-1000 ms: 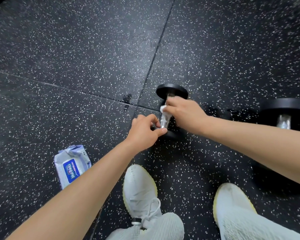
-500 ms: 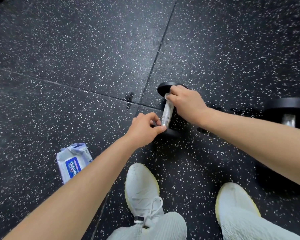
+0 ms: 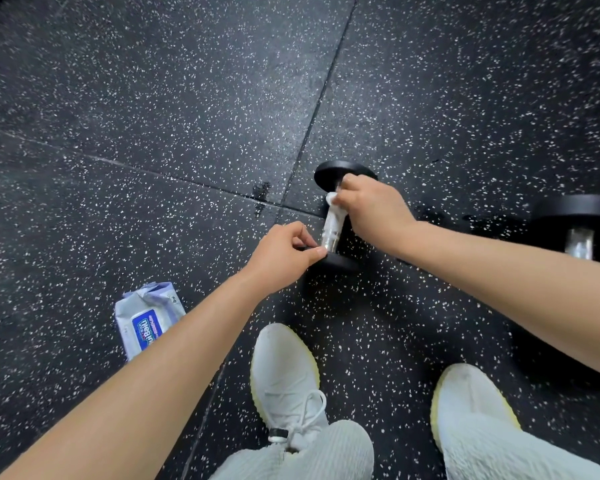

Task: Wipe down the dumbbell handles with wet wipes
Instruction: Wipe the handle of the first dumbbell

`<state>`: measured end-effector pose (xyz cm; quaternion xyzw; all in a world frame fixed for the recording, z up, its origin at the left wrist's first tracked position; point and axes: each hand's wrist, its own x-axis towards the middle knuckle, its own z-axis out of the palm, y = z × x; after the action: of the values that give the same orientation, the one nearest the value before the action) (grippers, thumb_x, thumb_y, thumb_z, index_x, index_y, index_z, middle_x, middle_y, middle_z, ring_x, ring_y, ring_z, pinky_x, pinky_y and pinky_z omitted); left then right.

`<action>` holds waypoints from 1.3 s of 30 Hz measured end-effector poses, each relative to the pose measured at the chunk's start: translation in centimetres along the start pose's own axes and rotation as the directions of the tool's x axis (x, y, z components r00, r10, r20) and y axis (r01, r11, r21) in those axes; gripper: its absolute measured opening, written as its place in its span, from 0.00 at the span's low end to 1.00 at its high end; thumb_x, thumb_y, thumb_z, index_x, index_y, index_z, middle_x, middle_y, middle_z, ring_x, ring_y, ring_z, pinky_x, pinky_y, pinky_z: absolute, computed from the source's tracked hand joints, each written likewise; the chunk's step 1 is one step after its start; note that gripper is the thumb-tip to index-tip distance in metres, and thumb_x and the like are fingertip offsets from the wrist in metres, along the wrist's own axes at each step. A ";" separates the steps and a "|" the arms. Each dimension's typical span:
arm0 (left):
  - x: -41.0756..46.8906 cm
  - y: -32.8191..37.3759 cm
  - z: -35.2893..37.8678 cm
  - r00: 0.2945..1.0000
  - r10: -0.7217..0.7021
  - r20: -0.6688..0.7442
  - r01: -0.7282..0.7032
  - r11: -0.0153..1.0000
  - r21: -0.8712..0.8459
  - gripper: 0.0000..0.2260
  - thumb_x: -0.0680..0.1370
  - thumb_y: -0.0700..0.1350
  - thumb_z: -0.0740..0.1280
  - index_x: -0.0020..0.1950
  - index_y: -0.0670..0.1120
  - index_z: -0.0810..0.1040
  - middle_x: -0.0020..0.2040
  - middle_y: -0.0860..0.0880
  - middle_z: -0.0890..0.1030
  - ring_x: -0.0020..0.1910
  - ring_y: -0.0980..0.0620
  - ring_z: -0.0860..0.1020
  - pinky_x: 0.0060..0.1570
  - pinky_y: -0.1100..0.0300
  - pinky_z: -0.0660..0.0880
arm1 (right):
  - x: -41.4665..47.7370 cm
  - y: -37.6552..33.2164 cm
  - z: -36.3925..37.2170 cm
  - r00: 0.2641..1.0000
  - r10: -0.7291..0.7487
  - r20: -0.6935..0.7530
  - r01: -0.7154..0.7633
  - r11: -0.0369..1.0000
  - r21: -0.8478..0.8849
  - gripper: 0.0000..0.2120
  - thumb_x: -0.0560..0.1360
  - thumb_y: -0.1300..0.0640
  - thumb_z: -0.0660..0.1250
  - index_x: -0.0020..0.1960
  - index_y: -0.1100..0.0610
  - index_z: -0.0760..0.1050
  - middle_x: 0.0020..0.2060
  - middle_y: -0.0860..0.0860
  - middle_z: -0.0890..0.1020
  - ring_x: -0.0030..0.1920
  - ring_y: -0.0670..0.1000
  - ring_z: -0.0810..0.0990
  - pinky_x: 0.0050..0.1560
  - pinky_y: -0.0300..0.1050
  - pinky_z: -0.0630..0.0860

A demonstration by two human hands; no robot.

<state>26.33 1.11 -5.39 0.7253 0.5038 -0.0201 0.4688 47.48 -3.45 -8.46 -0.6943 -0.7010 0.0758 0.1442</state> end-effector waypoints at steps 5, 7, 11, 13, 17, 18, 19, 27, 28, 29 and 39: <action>-0.5 0.5 0.4 0.998 -0.003 -0.060 0.006 0.999 0.042 0.22 0.68 0.66 0.77 0.42 0.49 0.76 0.36 0.54 0.79 0.33 0.55 0.74 0.36 0.57 0.67 | -3.2 -1.1 -0.6 0.949 -0.284 0.136 0.262 0.952 0.159 0.11 0.70 0.64 0.71 0.49 0.52 0.84 0.42 0.48 0.75 0.41 0.53 0.76 0.32 0.43 0.64; -0.7 0.6 0.3 0.997 0.008 -0.075 -0.001 0.995 0.097 0.25 0.65 0.69 0.78 0.42 0.51 0.75 0.41 0.53 0.79 0.36 0.55 0.76 0.35 0.57 0.67 | -2.6 -0.5 -0.8 0.951 -0.280 0.133 0.260 0.953 0.153 0.12 0.70 0.64 0.73 0.50 0.52 0.84 0.43 0.48 0.77 0.40 0.54 0.78 0.31 0.44 0.69; -0.7 0.7 0.0 0.996 -0.006 -0.084 0.018 0.990 0.140 0.23 0.67 0.66 0.79 0.43 0.51 0.74 0.45 0.52 0.80 0.39 0.54 0.78 0.37 0.56 0.69 | -0.3 0.2 -0.7 1.000 -0.028 -0.004 0.028 0.990 0.140 0.10 0.73 0.63 0.72 0.51 0.51 0.85 0.45 0.48 0.79 0.41 0.56 0.81 0.34 0.49 0.77; -0.6 0.5 -0.3 0.997 -0.022 -0.080 0.033 0.990 0.138 0.21 0.68 0.64 0.79 0.44 0.51 0.75 0.46 0.52 0.80 0.39 0.54 0.78 0.37 0.57 0.69 | -0.5 -0.5 -0.4 1.000 0.006 -0.022 -0.003 0.989 0.150 0.10 0.73 0.62 0.72 0.50 0.51 0.85 0.45 0.48 0.78 0.41 0.56 0.80 0.35 0.49 0.77; -0.4 0.0 -0.4 0.996 -0.024 -0.081 0.034 0.991 0.130 0.19 0.68 0.63 0.79 0.44 0.54 0.74 0.50 0.49 0.80 0.40 0.56 0.77 0.37 0.58 0.68 | -3.1 -2.6 0.0 0.950 -0.297 0.090 0.274 0.939 0.205 0.09 0.75 0.57 0.64 0.48 0.51 0.83 0.42 0.48 0.75 0.40 0.53 0.76 0.32 0.44 0.65; -0.4 0.0 -0.4 0.996 -0.026 -0.080 0.036 0.991 0.127 0.19 0.68 0.63 0.80 0.44 0.55 0.74 0.51 0.49 0.80 0.40 0.56 0.77 0.37 0.58 0.68 | -3.0 -2.4 -0.1 0.943 -0.317 0.101 0.293 0.935 0.202 0.08 0.75 0.57 0.65 0.48 0.51 0.83 0.41 0.48 0.75 0.39 0.53 0.76 0.32 0.44 0.63; -0.4 0.1 -0.4 0.996 -0.028 -0.079 0.038 0.991 0.125 0.19 0.69 0.63 0.80 0.44 0.55 0.74 0.51 0.50 0.79 0.40 0.56 0.77 0.37 0.58 0.68 | -2.5 -2.1 -0.2 0.952 -0.290 0.094 0.270 0.945 0.183 0.07 0.75 0.59 0.68 0.48 0.51 0.84 0.42 0.48 0.76 0.39 0.53 0.77 0.32 0.43 0.65; -0.3 0.1 -0.3 0.996 -0.029 -0.087 0.040 0.990 0.132 0.18 0.69 0.62 0.79 0.46 0.55 0.75 0.49 0.51 0.77 0.38 0.54 0.76 0.38 0.57 0.70 | -0.9 -2.3 -0.3 0.994 -0.103 0.043 0.095 0.983 0.155 0.10 0.72 0.62 0.71 0.50 0.51 0.84 0.43 0.48 0.76 0.41 0.56 0.78 0.33 0.46 0.71; -0.2 0.0 -0.4 0.996 -0.028 -0.087 0.040 0.990 0.136 0.18 0.70 0.62 0.79 0.46 0.55 0.74 0.49 0.50 0.77 0.38 0.54 0.76 0.38 0.57 0.69 | -1.7 -2.8 -0.2 0.977 -0.197 0.076 0.181 0.967 0.179 0.09 0.73 0.62 0.71 0.49 0.51 0.84 0.43 0.48 0.76 0.40 0.55 0.77 0.33 0.45 0.69; -0.2 -0.1 -0.5 0.996 -0.027 -0.084 0.038 0.990 0.135 0.18 0.70 0.61 0.79 0.45 0.55 0.74 0.49 0.49 0.78 0.37 0.53 0.76 0.37 0.57 0.69 | -2.4 -3.0 -0.2 0.958 -0.267 0.107 0.243 0.950 0.196 0.08 0.73 0.61 0.71 0.49 0.52 0.84 0.42 0.49 0.76 0.39 0.54 0.77 0.32 0.45 0.68; -0.4 1.0 -0.2 0.996 -0.047 -0.079 0.058 0.988 0.141 0.15 0.73 0.56 0.78 0.44 0.51 0.75 0.48 0.48 0.80 0.41 0.51 0.78 0.39 0.55 0.70 | -0.2 -1.9 0.2 0.998 -0.059 0.020 0.056 0.991 0.122 0.11 0.71 0.64 0.70 0.48 0.52 0.84 0.43 0.48 0.76 0.43 0.56 0.78 0.32 0.48 0.73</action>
<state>26.75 0.90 -4.43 0.7439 0.5373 -0.0411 0.3953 45.61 -3.70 -8.05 -0.6629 -0.7164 0.1222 0.1800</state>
